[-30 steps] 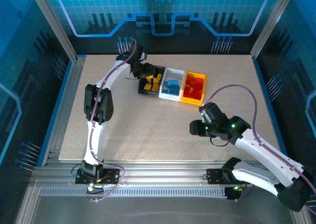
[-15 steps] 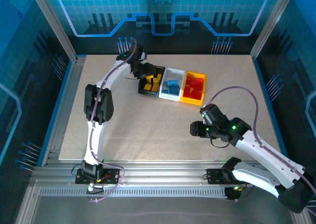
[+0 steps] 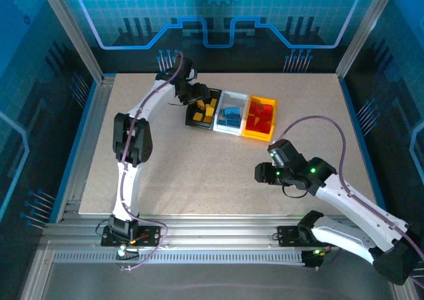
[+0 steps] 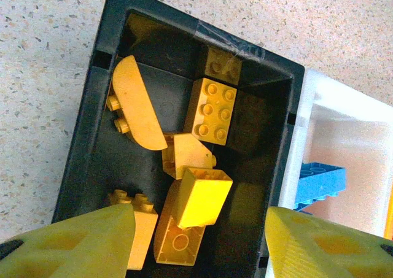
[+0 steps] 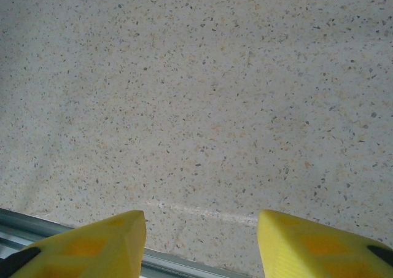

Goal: Sort the legos into containers by color

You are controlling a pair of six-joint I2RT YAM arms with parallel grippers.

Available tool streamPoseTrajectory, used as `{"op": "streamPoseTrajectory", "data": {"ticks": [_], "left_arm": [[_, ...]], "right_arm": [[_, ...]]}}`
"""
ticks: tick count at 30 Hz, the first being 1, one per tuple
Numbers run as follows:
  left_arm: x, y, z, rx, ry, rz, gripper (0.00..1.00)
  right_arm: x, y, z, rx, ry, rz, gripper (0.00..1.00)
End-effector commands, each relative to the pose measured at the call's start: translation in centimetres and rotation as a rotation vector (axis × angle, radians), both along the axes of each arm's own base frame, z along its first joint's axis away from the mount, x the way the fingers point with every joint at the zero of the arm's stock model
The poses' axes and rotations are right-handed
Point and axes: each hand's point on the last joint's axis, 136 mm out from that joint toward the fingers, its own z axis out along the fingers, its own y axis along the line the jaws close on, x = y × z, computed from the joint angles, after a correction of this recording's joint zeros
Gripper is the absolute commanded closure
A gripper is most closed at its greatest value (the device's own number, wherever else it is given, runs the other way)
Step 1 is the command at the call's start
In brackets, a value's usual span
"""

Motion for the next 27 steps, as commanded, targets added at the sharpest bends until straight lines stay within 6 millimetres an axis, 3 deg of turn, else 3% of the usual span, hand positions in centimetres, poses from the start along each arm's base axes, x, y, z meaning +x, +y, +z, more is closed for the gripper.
{"op": "streamPoseTrajectory", "data": {"ticks": [1,9,15,18,20,21,22,27], "left_arm": [[0.2,-0.3,-0.2,0.013,0.005,-0.009,0.41],[-0.1,-0.3,0.6,0.012,0.001,-0.013,0.41],[-1.8,0.0,4.0,0.012,-0.033,-0.039,0.39],[-4.0,0.5,6.2,0.008,-0.052,-0.046,0.35],[-6.2,0.8,7.1,0.004,-0.057,-0.047,0.26],[-7.5,1.0,7.5,0.005,-0.059,-0.052,0.09],[-9.0,1.3,7.6,0.011,-0.055,-0.053,0.01],[-16.5,3.1,8.6,0.033,-0.068,-0.061,0.01]], "right_arm": [[0.0,0.3,-0.1,-0.001,-0.005,0.009,0.47],[0.2,0.5,-0.1,-0.008,-0.014,0.026,0.43],[0.9,0.7,0.3,-0.009,-0.051,0.033,0.39],[1.5,1.2,0.6,0.0,-0.074,0.044,0.36],[1.9,1.5,0.7,-0.005,-0.083,0.061,0.32],[2.2,1.7,0.7,-0.01,-0.087,0.067,0.29],[2.4,1.8,0.7,-0.015,-0.089,0.076,0.25],[4.1,2.3,0.8,-0.074,-0.124,0.122,0.15]]}}
